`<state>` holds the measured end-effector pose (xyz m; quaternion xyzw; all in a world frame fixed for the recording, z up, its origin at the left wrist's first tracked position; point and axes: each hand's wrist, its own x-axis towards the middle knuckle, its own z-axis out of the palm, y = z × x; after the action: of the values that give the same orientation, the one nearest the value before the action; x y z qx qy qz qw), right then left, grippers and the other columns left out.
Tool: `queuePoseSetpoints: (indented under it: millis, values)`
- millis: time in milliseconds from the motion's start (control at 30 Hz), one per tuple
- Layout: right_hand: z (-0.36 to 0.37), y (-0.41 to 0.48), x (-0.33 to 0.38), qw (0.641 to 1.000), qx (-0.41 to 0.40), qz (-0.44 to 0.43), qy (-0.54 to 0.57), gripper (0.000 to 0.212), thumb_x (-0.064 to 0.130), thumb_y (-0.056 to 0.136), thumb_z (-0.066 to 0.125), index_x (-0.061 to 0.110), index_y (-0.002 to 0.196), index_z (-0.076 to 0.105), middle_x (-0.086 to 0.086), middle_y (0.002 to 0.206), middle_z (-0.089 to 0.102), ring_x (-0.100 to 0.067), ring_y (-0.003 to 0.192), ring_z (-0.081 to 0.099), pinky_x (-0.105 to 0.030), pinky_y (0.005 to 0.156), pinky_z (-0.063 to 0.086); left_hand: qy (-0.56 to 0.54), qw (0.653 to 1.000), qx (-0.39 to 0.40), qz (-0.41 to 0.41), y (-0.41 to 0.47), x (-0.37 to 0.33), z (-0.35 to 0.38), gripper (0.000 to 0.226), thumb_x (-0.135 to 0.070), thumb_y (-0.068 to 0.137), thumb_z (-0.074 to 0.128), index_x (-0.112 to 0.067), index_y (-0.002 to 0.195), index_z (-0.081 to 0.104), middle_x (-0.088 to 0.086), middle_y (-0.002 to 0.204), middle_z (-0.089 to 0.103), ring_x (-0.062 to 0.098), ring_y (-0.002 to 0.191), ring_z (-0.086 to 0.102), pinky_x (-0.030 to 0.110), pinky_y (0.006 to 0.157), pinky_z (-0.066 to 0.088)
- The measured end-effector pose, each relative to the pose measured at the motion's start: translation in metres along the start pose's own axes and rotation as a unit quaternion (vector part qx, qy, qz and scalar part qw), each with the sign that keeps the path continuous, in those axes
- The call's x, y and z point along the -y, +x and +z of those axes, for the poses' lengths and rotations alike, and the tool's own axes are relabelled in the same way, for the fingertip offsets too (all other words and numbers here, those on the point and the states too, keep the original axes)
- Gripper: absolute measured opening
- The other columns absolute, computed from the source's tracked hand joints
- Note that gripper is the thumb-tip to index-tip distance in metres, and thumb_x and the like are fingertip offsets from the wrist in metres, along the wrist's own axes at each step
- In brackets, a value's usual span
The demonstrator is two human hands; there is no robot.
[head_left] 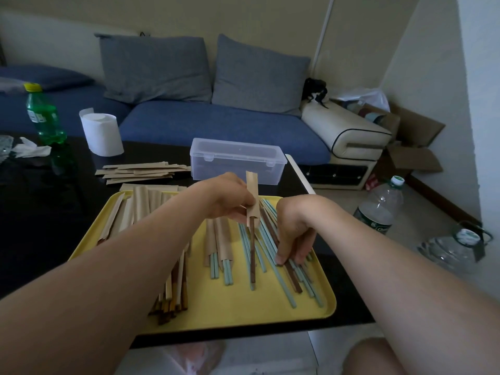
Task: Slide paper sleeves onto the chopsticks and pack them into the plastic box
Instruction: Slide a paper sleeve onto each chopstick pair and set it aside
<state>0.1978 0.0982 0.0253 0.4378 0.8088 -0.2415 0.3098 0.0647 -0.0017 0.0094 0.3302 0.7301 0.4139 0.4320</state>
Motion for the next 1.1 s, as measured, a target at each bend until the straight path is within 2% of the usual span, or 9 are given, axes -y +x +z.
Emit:
queuePoseSetpoints:
  millis: [100,200,400,533,633,733,867,967,1100]
  values:
    - [0.001,0.001,0.001,1.0,0.005,-0.001,-0.001,0.063,0.011,0.074,0.1,0.001,0.127,0.068,-0.021,0.103,0.082,-0.028,0.086,0.083,-0.041,0.093,0.066,0.006,1.0,0.004,-0.018,0.002,0.001,0.0,0.019,-0.003,0.104,0.057,0.001,0.122,0.061,0.019,0.104,0.078,0.029,0.086,0.08,0.038,0.073,0.066]
    - [0.0,0.001,0.001,1.0,0.005,-0.007,-0.001,0.066,0.008,0.075,0.098,0.002,0.133,0.065,-0.022,0.105,0.081,-0.029,0.082,0.083,-0.04,0.086,0.068,0.011,0.999,0.015,-0.043,0.004,0.002,-0.001,0.021,-0.001,0.104,0.056,0.001,0.124,0.059,0.02,0.104,0.078,0.032,0.088,0.08,0.044,0.08,0.066]
    - [0.001,0.001,0.002,1.0,0.008,-0.005,-0.01,0.059,0.001,0.083,0.091,-0.004,0.136,0.065,-0.025,0.113,0.078,-0.03,0.088,0.083,-0.036,0.078,0.068,0.016,0.999,0.02,-0.047,0.004,0.002,-0.002,0.022,-0.002,0.104,0.056,-0.001,0.126,0.058,0.02,0.106,0.077,0.033,0.088,0.08,0.044,0.08,0.066]
    - [-0.002,-0.004,0.001,0.999,0.021,-0.013,0.023,0.045,-0.001,0.086,0.087,-0.008,0.126,0.07,-0.025,0.115,0.079,-0.031,0.095,0.083,-0.035,0.082,0.068,-0.007,0.999,0.002,-0.043,0.001,0.0,-0.003,0.02,-0.001,0.105,0.054,0.0,0.124,0.058,0.02,0.1,0.079,0.032,0.086,0.08,0.043,0.075,0.067]
    - [-0.008,-0.013,0.0,0.997,0.02,-0.035,0.065,0.036,-0.002,0.089,0.084,-0.007,0.122,0.074,-0.023,0.109,0.081,-0.03,0.097,0.082,-0.033,0.091,0.066,-0.032,0.998,-0.042,-0.039,0.0,0.0,-0.005,0.024,0.0,0.103,0.055,0.001,0.127,0.052,0.024,0.102,0.076,0.032,0.081,0.08,0.041,0.064,0.066]
    - [-0.01,-0.018,-0.002,0.987,-0.011,-0.089,0.13,0.028,-0.003,0.093,0.078,-0.004,0.12,0.075,-0.02,0.103,0.082,-0.029,0.095,0.083,-0.035,0.087,0.067,-0.088,0.99,-0.107,-0.026,0.003,0.0,-0.009,0.035,0.001,0.103,0.053,0.001,0.137,0.043,0.028,0.114,0.067,0.033,0.087,0.078,0.039,0.056,0.064]
    - [-0.008,-0.02,0.001,0.957,-0.015,-0.187,0.221,0.024,0.0,0.104,0.063,0.004,0.127,0.064,-0.021,0.105,0.082,-0.035,0.097,0.082,-0.044,0.091,0.067,-0.164,0.971,-0.172,0.004,0.002,0.001,-0.022,0.045,0.002,0.103,0.053,-0.003,0.146,0.039,0.025,0.116,0.065,0.028,0.088,0.077,0.035,0.054,0.063]
    - [-0.004,-0.023,0.007,0.955,0.032,-0.214,0.202,0.023,0.011,0.108,0.06,0.003,0.129,0.063,-0.022,0.108,0.081,-0.038,0.099,0.081,-0.041,0.084,0.069,-0.223,0.952,-0.207,0.024,0.001,0.002,-0.031,0.043,0.001,0.101,0.059,-0.003,0.141,0.043,0.02,0.113,0.066,0.026,0.089,0.076,0.03,0.051,0.061]
    - [-0.005,-0.025,0.012,0.968,0.092,-0.188,0.136,0.028,0.014,0.107,0.063,-0.001,0.131,0.066,-0.024,0.109,0.08,-0.037,0.095,0.08,-0.034,0.074,0.069,-0.27,0.93,-0.246,0.031,0.004,0.004,-0.04,0.038,-0.008,0.101,0.065,-0.003,0.136,0.05,0.017,0.111,0.069,0.024,0.09,0.077,0.032,0.065,0.065]
